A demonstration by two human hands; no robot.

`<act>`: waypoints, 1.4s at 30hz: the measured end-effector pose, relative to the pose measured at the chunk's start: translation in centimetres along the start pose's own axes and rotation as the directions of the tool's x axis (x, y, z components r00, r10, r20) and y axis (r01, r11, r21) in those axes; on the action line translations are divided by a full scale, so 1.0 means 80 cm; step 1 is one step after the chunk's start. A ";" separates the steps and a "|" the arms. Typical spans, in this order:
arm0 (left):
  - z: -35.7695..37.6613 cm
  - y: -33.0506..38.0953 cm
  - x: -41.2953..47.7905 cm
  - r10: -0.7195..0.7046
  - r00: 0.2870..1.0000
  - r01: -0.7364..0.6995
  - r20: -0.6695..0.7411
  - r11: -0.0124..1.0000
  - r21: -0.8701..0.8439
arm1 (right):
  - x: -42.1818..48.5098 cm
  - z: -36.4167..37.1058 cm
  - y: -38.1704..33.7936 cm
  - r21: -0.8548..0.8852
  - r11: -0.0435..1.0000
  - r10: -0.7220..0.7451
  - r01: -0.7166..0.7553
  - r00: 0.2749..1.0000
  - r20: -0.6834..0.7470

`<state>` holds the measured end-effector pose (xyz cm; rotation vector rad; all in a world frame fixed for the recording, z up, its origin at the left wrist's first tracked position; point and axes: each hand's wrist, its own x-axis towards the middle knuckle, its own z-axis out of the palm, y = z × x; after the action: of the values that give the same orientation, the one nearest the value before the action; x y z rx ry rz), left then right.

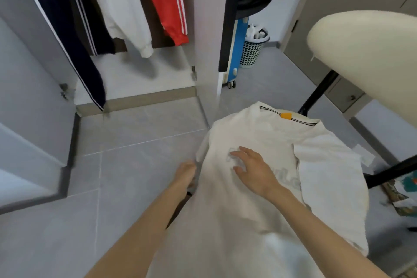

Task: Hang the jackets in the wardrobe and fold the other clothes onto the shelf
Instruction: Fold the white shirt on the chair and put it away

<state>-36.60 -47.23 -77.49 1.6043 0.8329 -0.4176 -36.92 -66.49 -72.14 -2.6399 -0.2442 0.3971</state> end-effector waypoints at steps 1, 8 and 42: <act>0.002 -0.007 0.008 -0.059 0.998 0.060 0.032 0.996 -0.059 | 0.010 0.005 -0.004 -0.009 1.000 -0.004 0.004 1.000 0.001; 0.020 -0.041 0.058 -0.211 0.953 0.269 0.218 0.919 -0.289 | 0.067 0.021 -0.026 -0.283 0.954 -0.117 0.096 0.991 -0.057; -0.054 0.034 0.136 0.331 0.939 -0.340 -0.092 0.853 -0.395 | 0.117 0.018 -0.027 0.251 0.968 0.052 -0.004 0.981 -0.187</act>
<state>-28.06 -40.12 -82.07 1.3259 0.5876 0.0281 -28.81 -61.77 -74.55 -2.4140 -0.0880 0.1665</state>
